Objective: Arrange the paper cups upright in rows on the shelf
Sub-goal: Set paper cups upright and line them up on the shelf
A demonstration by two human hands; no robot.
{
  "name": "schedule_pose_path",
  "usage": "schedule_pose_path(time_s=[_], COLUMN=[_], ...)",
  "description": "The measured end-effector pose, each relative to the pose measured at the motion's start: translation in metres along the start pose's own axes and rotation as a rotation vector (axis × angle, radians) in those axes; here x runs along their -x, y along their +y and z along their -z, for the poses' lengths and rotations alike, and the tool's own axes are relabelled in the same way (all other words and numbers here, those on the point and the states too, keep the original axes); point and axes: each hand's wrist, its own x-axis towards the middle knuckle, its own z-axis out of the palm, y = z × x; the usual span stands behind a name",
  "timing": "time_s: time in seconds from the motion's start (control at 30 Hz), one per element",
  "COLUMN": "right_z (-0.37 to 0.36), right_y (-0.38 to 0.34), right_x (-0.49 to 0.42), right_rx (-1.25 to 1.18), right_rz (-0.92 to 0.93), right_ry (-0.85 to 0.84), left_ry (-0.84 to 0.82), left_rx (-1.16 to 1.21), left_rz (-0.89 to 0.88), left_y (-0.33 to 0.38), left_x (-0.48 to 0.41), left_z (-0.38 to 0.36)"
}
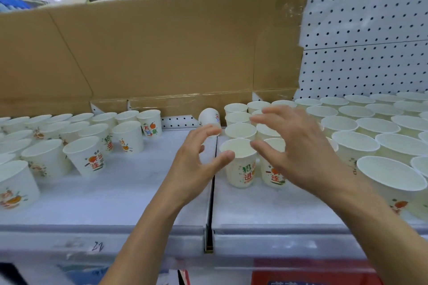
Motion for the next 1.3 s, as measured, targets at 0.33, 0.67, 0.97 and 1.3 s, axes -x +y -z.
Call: schedule_pose_path(time_s=[0.33, 0.67, 0.97, 1.3], right_z=[-0.085, -0.156, -0.163, -0.05], right_y=[-0.036, -0.042, -0.082, -0.09], right_x=[-0.177, -0.221, -0.205, -0.139], right_rx=[0.073, 0.243, 0.224, -0.048], right_rz=[-0.078, -0.233, -0.17, 0.034], right_ry=[-0.661, -0.76, -0.934, -0.336], left_ry=[0.219, 0.071, 0.023, 0.262], left_rx=[-0.579, -0.841, -0.678, -0.282], left_rz=[0.32, 0.363, 0.301, 0.087], left_y=[-0.096, -0.119, -0.113, -0.041], left_x=[-0.08, -0.084, -0.075, -0.005], left_z=[0.123, 0.143, 0.148, 0.13])
